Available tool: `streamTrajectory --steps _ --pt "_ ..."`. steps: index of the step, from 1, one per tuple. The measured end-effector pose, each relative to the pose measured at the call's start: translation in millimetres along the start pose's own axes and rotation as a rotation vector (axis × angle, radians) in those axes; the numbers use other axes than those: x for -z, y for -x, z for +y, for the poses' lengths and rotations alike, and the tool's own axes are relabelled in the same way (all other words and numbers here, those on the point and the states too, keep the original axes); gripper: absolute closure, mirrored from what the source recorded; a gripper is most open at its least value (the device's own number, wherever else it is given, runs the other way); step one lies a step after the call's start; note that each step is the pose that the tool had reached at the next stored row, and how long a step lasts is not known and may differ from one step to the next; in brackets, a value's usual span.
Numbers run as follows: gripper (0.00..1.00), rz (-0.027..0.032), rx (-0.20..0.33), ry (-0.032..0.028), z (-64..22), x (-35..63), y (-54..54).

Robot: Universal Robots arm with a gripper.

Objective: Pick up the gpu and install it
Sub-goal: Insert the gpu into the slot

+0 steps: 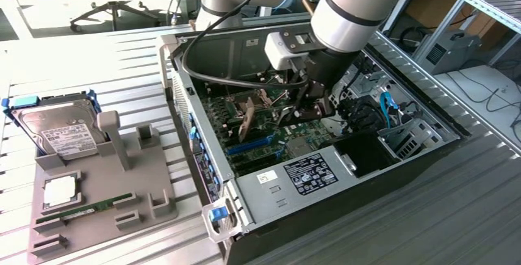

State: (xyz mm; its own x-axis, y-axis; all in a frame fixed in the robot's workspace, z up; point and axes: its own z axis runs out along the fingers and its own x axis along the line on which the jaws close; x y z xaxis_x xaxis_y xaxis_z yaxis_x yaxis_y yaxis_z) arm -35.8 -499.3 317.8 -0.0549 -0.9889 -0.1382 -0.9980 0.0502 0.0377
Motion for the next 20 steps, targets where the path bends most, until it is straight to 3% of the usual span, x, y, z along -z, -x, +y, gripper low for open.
streamTrajectory --steps 16,18,20 --pt "0.73 0.0000 0.000 0.0000 1.1 -4.4 -1.5" --pt "0.73 -0.0002 0.000 -0.0001 8.9 -7.4 -2.5" --pt "0.73 -0.0001 0.000 -0.0001 10.7 -7.5 -2.7"
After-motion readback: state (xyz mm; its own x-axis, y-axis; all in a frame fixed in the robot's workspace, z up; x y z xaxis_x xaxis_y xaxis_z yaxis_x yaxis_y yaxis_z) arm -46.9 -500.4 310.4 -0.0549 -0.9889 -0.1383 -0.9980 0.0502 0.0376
